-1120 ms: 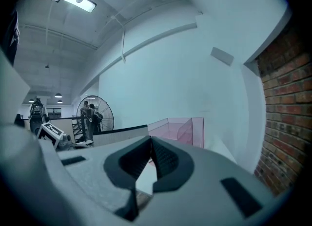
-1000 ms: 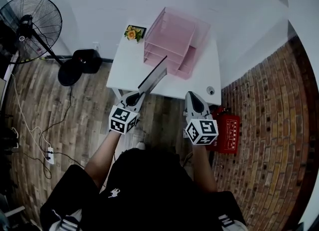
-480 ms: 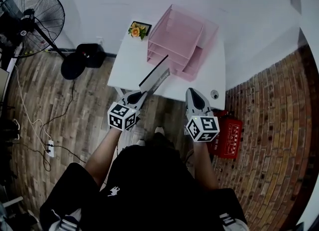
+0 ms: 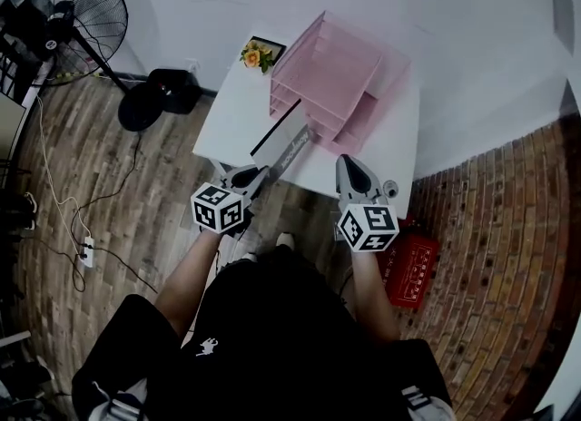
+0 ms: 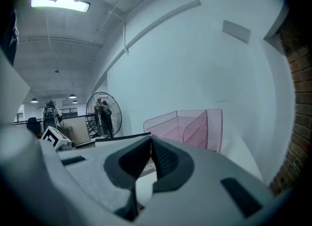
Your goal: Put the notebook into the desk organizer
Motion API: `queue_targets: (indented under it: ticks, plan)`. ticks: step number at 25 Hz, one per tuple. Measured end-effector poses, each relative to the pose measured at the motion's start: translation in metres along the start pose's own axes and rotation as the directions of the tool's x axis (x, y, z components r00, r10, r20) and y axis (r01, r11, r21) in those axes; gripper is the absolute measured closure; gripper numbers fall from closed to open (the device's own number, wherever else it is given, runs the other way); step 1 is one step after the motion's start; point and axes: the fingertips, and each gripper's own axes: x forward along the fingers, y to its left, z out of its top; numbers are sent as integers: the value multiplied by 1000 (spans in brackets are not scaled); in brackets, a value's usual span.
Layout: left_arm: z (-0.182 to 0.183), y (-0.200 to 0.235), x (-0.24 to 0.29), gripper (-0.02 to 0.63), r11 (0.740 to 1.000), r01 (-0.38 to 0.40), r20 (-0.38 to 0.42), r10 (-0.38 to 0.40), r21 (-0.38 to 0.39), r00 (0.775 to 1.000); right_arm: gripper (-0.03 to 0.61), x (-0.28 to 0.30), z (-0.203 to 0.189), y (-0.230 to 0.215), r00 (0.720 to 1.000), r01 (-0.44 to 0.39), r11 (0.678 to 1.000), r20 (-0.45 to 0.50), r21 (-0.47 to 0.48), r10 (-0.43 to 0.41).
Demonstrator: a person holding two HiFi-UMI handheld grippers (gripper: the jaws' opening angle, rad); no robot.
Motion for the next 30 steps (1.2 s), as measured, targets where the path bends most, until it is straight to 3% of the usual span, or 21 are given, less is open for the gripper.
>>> queue_targets:
  ticks: [10, 17, 24, 30]
  plan:
    - [-16, 3, 15, 604, 975, 39, -2, -41, -217, 999, 575, 15, 0, -15, 999, -52, 999, -10, 4, 52]
    - [4, 6, 23, 604, 928, 111, 73, -91, -356, 993, 575, 14, -4, -25, 998, -58, 998, -13, 8, 58]
    - [26, 6, 29, 604, 904, 168, 134, -125, -394, 983, 575, 15, -1, -29, 998, -55, 998, -7, 9, 55]
    - [40, 1, 32, 604, 854, 258, 225, -171, -451, 959, 575, 13, 1, -30, 998, -57, 998, -3, 4, 57]
